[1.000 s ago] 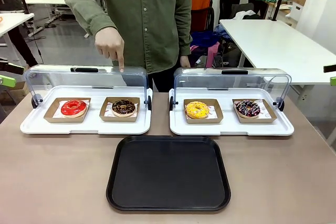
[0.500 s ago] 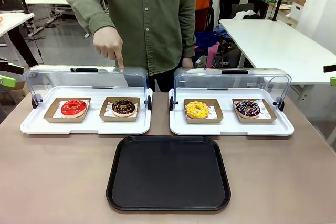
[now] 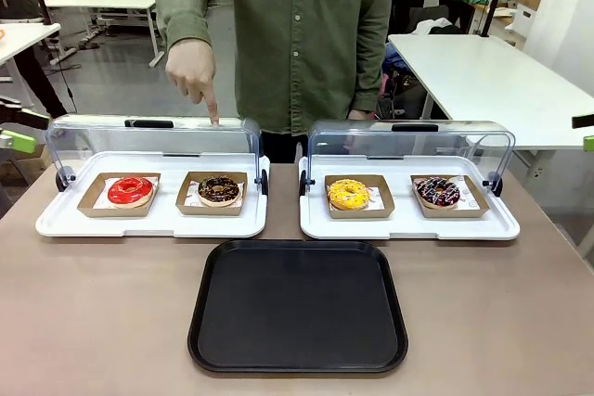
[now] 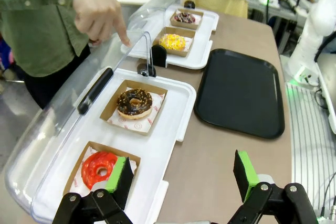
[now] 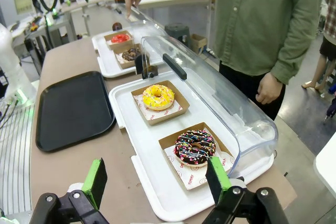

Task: Move the second donut from the left to the tray.
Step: Pick up the Paper togo box containing the Donut indicated by the person and place it on the Handle tray.

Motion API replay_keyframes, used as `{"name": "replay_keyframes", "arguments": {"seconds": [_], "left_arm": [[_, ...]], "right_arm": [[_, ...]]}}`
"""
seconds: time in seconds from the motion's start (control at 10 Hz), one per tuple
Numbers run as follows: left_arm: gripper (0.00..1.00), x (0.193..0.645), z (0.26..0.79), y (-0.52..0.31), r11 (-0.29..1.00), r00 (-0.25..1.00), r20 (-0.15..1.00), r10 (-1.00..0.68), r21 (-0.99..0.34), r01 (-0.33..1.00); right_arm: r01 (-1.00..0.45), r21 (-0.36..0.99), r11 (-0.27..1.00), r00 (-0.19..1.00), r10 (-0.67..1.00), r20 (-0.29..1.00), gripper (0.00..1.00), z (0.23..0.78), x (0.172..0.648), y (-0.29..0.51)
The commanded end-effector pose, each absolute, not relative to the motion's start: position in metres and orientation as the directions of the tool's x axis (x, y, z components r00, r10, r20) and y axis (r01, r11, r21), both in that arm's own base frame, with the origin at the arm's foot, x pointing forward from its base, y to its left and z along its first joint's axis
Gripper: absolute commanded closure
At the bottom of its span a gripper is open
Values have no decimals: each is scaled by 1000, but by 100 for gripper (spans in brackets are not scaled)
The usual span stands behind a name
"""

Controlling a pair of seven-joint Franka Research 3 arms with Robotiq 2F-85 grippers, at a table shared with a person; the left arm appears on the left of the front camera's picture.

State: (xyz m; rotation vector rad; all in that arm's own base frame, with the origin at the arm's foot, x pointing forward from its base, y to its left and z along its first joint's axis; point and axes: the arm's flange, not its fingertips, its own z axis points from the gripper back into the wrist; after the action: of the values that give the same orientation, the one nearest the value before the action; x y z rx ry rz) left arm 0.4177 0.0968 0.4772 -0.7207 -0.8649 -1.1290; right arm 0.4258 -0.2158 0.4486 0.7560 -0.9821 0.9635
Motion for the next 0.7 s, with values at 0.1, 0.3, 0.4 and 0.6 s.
{"name": "replay_keyframes", "arguments": {"seconds": [0.1, 0.3, 0.4, 0.6], "left_arm": [[0, 437, 507, 23, 254, 165, 725, -669, 14, 967], [0, 447, 508, -40, 191, 123, 593, -796, 53, 980], [0, 448, 504, -67, 158, 102, 530, -842, 61, 986], [0, 454, 482, -116, 139, 88, 404, -910, 98, 986]], "right_arm": [[-919, 83, 386, 213, 307, 928, 0, 452, 428, -216], [-919, 83, 386, 213, 307, 928, 0, 452, 428, -216], [-919, 83, 386, 213, 307, 928, 0, 452, 428, -216], [-919, 83, 386, 213, 307, 928, 0, 452, 428, -216]]}}
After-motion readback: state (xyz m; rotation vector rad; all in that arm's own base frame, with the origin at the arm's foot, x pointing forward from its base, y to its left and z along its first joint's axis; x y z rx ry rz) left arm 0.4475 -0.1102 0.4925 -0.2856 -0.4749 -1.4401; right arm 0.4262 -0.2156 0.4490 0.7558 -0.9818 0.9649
